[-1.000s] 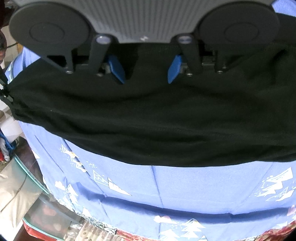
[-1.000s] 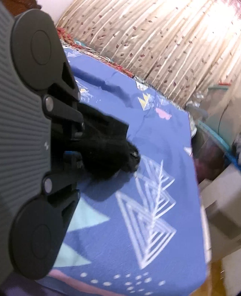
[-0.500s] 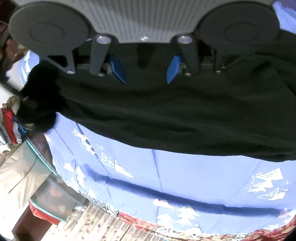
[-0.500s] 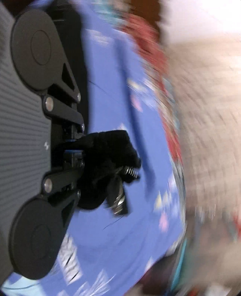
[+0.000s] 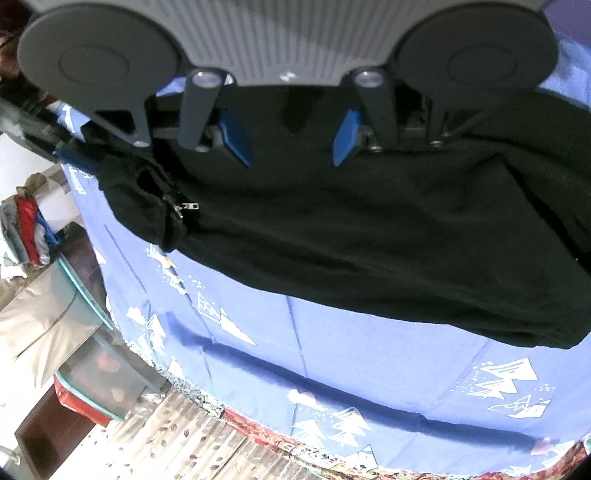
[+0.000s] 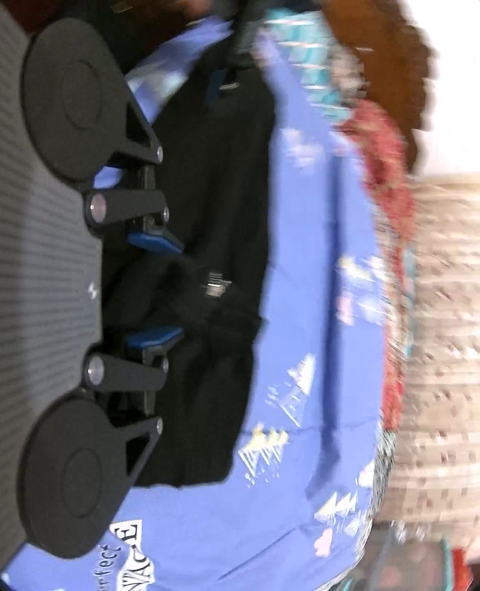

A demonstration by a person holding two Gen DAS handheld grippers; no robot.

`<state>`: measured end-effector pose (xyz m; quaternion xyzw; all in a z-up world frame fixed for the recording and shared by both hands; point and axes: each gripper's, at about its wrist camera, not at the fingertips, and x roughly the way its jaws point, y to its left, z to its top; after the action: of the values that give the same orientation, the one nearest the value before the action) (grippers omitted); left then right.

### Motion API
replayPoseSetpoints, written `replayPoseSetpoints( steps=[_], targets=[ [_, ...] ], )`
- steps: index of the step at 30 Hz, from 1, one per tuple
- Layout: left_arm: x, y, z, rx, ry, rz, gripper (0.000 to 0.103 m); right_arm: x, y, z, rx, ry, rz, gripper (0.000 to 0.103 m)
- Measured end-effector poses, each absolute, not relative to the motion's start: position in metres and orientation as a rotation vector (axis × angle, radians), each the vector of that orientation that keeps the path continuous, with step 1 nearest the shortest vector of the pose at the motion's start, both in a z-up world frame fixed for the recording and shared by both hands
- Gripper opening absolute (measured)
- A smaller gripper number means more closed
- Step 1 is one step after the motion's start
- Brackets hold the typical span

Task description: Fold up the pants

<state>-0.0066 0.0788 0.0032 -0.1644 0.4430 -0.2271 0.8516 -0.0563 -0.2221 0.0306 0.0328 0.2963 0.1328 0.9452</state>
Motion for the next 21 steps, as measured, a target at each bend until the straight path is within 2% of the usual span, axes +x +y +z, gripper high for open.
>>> replayPoseSetpoints(
  steps=[1, 5, 6, 9, 12, 15, 18, 21],
  targets=[
    [-0.007, 0.079, 0.003, -0.348, 0.930, -0.481, 0.050, -0.056, -0.229, 0.035, 0.112, 0.583, 0.254, 0.045],
    [-0.010, 0.081, 0.004, -0.345, 0.929, -0.485, 0.050, -0.043, -0.242, 0.028, 0.226, 0.594, 0.152, 0.025],
    [-0.011, 0.082, 0.004, -0.343, 0.925, -0.484, 0.050, -0.038, -0.242, 0.021, 0.244, 0.615, 0.139, 0.024],
    [-0.016, 0.090, 0.006, -0.341, 0.914, -0.473, 0.050, -0.026, -0.232, -0.004, 0.301, 0.693, 0.142, 0.024],
    [-0.025, 0.104, 0.010, -0.345, 0.898, -0.453, 0.050, -0.020, -0.213, -0.028, 0.243, 0.783, 0.101, 0.023],
    [-0.038, 0.131, 0.016, -0.366, 0.867, -0.420, 0.051, -0.025, -0.207, -0.017, 0.217, 0.760, 0.092, 0.023],
    [-0.052, 0.166, 0.021, -0.425, 0.820, -0.349, 0.056, -0.037, -0.213, 0.002, 0.284, 0.653, 0.111, 0.025],
    [-0.059, 0.204, 0.020, -0.525, 0.776, -0.238, 0.067, -0.044, -0.206, 0.017, 0.298, 0.593, 0.133, 0.025]
  ],
)
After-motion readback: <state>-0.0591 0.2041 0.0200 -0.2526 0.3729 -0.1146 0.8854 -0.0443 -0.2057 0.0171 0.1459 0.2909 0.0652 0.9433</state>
